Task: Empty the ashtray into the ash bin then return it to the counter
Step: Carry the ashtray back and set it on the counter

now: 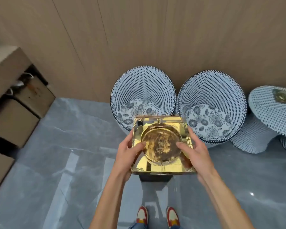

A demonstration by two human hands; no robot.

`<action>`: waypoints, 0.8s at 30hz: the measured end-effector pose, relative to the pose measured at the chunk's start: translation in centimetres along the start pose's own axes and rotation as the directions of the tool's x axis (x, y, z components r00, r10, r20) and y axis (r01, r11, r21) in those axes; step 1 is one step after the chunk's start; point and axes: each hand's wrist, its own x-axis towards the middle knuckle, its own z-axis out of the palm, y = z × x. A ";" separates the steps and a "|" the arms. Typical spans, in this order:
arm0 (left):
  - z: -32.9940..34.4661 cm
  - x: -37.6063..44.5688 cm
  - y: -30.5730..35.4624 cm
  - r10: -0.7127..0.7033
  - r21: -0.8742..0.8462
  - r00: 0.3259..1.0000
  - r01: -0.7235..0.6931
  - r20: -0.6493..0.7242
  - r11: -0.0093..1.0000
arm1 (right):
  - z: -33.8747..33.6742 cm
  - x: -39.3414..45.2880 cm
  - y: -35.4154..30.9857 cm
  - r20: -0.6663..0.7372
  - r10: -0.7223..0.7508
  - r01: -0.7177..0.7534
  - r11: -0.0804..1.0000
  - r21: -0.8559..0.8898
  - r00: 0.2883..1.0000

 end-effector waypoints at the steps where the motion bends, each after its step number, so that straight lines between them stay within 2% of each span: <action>1: 0.2 0.0 1.1 0.013 -0.005 1.000 -0.013 0.015 1.000 | -0.3 0.0 -1.1 -0.002 -0.016 0.016 1.000 0.012 1.000; 7: 1.7 -0.6 7.9 0.174 -0.011 0.981 -0.174 0.090 0.985 | -1.8 -0.3 -7.5 -0.010 -0.110 0.111 0.992 0.057 0.994; 11: 2.3 -1.0 11.8 0.180 -0.038 0.978 -0.177 0.106 0.983 | -2.6 -0.2 -11.4 0.017 -0.149 0.146 0.984 0.100 0.989; 18: 3.2 -2.1 17.2 0.196 -0.072 0.978 -0.190 0.076 0.979 | -3.4 1.4 -18.1 0.092 -0.186 0.179 0.981 0.077 0.978; 24: 3.2 -2.9 19.0 0.226 -0.076 0.974 -0.224 0.012 0.972 | -3.4 3.1 -20.3 0.171 -0.199 0.196 0.980 0.037 0.965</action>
